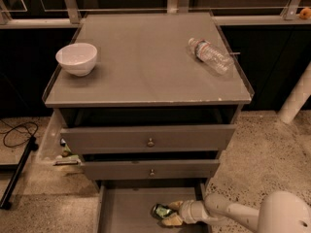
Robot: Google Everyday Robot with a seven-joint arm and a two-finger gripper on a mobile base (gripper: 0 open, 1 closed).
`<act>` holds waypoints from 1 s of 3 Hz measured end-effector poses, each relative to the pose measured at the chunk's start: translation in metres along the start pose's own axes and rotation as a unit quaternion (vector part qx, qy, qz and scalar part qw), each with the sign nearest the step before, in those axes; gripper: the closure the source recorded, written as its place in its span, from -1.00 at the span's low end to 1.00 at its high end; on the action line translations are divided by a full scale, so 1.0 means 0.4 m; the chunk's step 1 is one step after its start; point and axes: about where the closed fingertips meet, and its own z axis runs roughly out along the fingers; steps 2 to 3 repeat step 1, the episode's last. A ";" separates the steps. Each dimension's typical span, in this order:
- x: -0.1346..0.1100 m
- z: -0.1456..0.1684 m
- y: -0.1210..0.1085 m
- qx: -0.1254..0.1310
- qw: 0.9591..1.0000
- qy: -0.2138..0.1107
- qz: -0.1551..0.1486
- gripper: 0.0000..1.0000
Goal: Place green can into bottom drawer
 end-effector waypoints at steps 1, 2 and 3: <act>0.000 0.000 0.000 0.000 1.000 0.000 0.000 -1.00; 0.000 0.000 0.000 0.000 1.000 0.000 0.000 -1.00; 0.000 0.000 0.000 0.000 1.000 0.000 0.000 -1.00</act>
Offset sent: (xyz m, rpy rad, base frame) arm 0.0000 0.0000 0.0000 0.0000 0.0000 0.0000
